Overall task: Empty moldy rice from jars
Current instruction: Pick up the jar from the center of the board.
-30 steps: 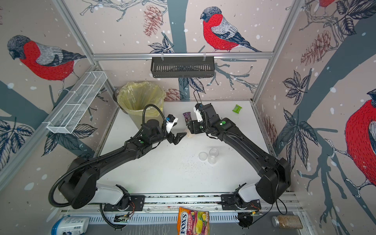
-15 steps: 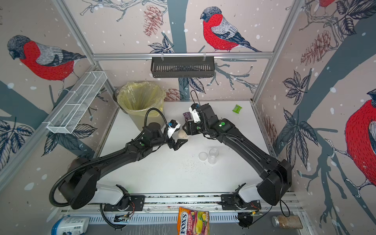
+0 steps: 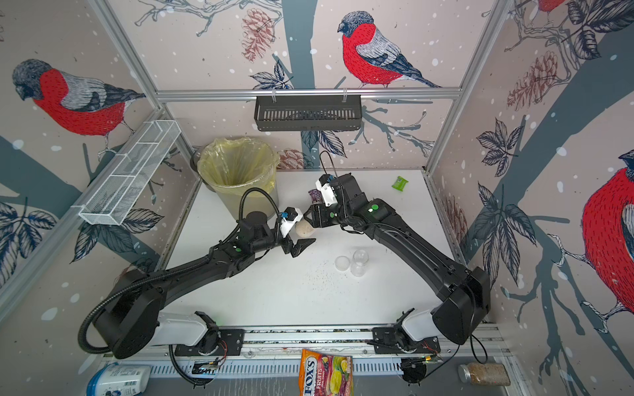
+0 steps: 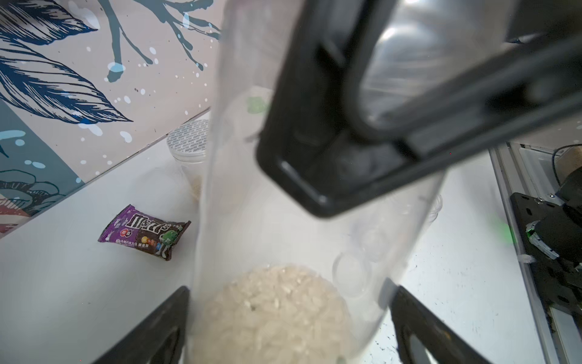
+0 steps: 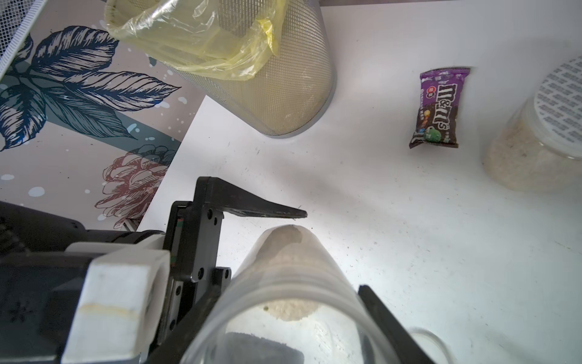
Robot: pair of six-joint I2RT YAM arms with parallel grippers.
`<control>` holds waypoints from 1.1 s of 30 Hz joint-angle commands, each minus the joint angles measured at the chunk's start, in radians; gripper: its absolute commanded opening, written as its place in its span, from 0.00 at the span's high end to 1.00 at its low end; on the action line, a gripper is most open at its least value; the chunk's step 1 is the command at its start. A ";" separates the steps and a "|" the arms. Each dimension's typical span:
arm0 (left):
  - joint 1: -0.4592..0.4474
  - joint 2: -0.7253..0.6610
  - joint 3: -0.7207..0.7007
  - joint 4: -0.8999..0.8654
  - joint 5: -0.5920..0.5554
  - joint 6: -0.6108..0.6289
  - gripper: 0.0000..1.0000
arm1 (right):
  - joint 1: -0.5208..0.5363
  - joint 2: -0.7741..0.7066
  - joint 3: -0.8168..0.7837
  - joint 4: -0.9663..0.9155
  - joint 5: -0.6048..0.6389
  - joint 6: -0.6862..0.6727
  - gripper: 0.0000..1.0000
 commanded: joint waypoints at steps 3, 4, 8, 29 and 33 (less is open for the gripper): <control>-0.002 0.002 0.000 0.057 0.016 0.032 0.09 | 0.001 0.002 0.004 0.025 -0.027 0.004 0.53; -0.002 0.003 -0.003 0.062 0.015 0.031 0.10 | 0.001 0.002 0.004 0.026 -0.028 0.005 0.53; -0.002 0.012 0.002 0.062 0.010 0.033 0.12 | 0.001 -0.001 0.000 0.026 -0.034 0.005 0.53; -0.003 0.027 0.022 0.043 -0.012 0.031 0.56 | -0.005 0.011 0.011 0.016 -0.035 -0.009 0.38; -0.002 0.015 0.014 0.029 -0.033 0.034 0.61 | -0.007 0.014 0.017 0.017 -0.034 -0.009 0.32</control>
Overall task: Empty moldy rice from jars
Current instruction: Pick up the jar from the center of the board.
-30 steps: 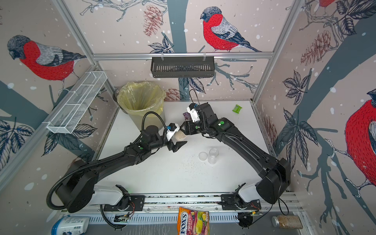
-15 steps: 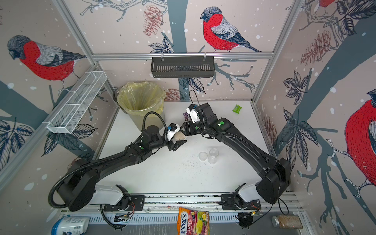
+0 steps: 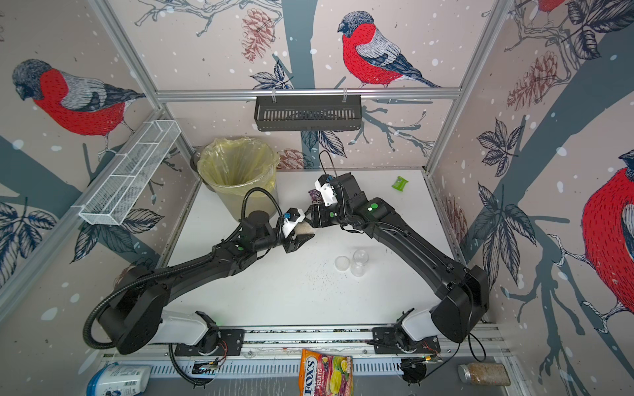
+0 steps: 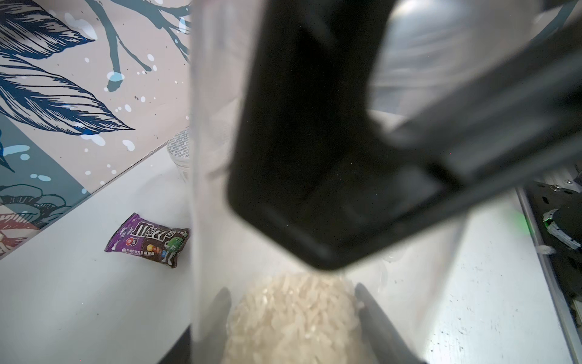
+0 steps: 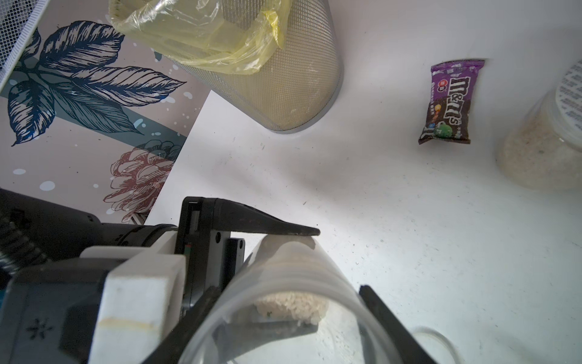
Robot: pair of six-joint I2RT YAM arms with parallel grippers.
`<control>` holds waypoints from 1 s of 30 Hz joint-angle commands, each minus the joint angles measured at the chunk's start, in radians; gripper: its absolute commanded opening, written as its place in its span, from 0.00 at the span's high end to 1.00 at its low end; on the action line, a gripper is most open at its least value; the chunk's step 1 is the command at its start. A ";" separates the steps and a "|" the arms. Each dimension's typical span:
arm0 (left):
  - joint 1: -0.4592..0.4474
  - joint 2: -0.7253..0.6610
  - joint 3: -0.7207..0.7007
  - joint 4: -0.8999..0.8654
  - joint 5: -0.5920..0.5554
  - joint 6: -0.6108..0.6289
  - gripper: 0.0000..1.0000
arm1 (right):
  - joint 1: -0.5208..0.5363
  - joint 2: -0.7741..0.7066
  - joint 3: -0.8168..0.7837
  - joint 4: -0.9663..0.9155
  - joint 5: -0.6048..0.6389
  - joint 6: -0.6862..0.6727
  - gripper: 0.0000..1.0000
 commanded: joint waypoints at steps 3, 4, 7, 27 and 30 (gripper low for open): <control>-0.001 -0.019 -0.003 0.017 -0.034 -0.001 0.64 | -0.002 0.002 0.013 0.025 -0.004 -0.004 0.30; -0.001 -0.021 -0.003 0.017 -0.036 0.000 0.66 | -0.003 0.002 0.013 0.025 -0.003 -0.003 0.29; -0.001 -0.024 -0.004 0.014 -0.047 0.001 0.70 | -0.004 -0.002 0.011 0.025 -0.003 -0.004 0.27; -0.001 -0.067 -0.036 -0.014 -0.164 0.012 0.81 | -0.055 -0.128 -0.047 0.033 -0.012 0.027 0.06; -0.002 -0.087 -0.055 -0.003 -0.213 0.044 0.81 | -0.100 -0.174 -0.072 0.051 -0.026 0.089 0.05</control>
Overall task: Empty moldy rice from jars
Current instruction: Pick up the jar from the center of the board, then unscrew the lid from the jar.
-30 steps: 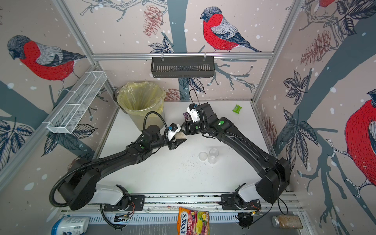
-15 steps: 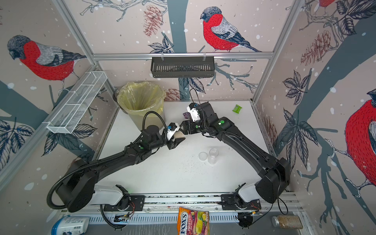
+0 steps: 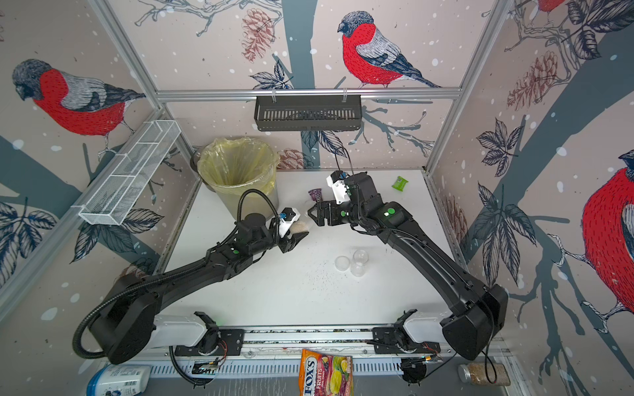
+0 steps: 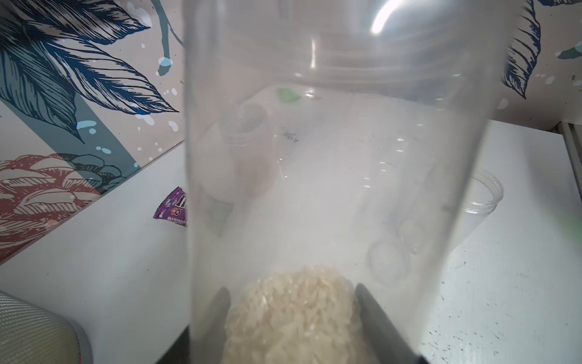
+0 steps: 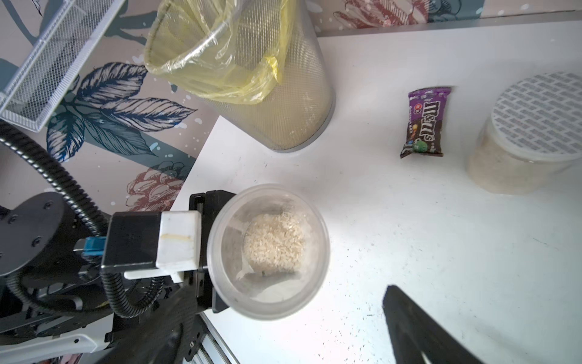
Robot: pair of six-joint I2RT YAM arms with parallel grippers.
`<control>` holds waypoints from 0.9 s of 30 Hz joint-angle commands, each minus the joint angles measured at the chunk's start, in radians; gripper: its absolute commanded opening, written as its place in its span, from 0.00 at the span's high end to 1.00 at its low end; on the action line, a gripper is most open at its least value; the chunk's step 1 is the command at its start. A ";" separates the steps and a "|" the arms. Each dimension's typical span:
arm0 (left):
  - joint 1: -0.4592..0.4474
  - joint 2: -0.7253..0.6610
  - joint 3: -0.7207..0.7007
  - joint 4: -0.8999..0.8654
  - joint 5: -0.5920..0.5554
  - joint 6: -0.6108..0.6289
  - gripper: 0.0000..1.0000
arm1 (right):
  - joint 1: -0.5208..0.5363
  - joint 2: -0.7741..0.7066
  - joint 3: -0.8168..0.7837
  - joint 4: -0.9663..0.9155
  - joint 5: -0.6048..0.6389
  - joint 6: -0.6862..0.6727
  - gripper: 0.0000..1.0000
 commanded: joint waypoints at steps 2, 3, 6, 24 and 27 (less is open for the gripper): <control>-0.003 -0.038 -0.026 0.045 -0.108 0.057 0.81 | -0.076 -0.044 -0.040 0.053 -0.072 0.120 0.05; -0.004 -0.043 -0.033 0.050 -0.133 0.074 0.81 | -0.102 -0.044 -0.048 0.057 -0.107 0.151 0.06; -0.021 -0.066 -0.058 0.067 -0.246 0.125 0.81 | -0.157 -0.044 -0.035 0.027 -0.191 0.221 0.08; -0.115 -0.068 -0.097 0.092 -0.477 0.207 0.84 | 0.002 0.256 0.258 -0.236 -0.183 0.161 0.06; -0.116 -0.075 -0.102 0.096 -0.472 0.204 0.84 | 0.015 0.280 0.264 -0.242 -0.172 0.155 0.07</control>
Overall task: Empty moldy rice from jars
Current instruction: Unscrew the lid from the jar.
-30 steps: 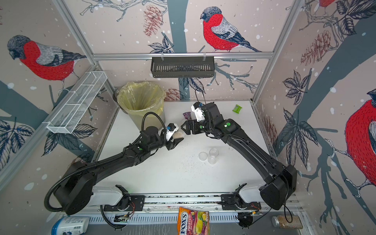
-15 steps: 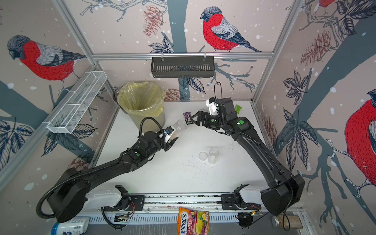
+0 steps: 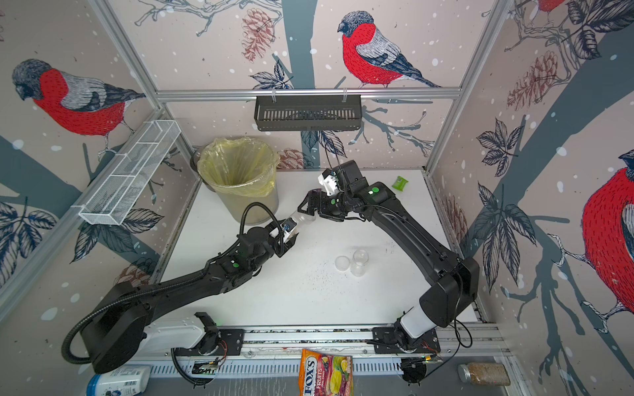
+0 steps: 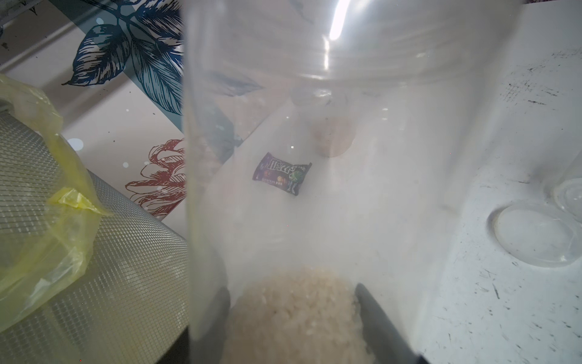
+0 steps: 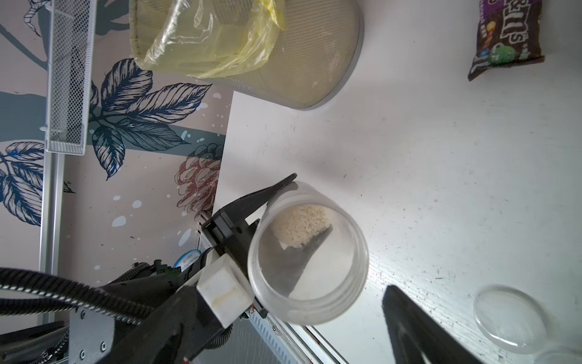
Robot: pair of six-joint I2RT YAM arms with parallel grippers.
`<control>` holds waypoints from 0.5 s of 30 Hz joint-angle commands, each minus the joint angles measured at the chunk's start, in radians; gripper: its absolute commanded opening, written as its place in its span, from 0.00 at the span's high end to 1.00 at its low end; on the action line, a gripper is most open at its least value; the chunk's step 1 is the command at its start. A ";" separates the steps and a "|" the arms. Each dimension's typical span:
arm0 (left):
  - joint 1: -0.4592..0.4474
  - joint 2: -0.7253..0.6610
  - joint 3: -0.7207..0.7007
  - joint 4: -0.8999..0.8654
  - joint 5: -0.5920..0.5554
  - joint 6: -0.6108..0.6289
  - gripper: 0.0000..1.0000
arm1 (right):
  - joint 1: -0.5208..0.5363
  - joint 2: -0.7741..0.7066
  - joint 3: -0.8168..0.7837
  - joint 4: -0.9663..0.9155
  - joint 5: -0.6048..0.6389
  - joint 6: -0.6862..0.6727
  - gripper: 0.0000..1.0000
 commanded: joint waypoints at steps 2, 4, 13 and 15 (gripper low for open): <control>-0.001 -0.013 -0.005 0.064 -0.004 0.010 0.85 | 0.017 0.033 0.032 -0.049 0.048 -0.042 0.07; -0.003 -0.019 -0.006 0.061 0.001 0.007 0.85 | 0.017 0.041 0.035 -0.045 0.044 -0.047 0.07; -0.003 -0.004 0.004 0.046 0.009 0.009 0.88 | 0.011 0.059 0.051 -0.035 0.014 -0.075 0.11; -0.004 -0.005 0.005 0.043 0.012 0.009 0.88 | 0.011 0.065 0.059 -0.034 0.011 -0.082 0.12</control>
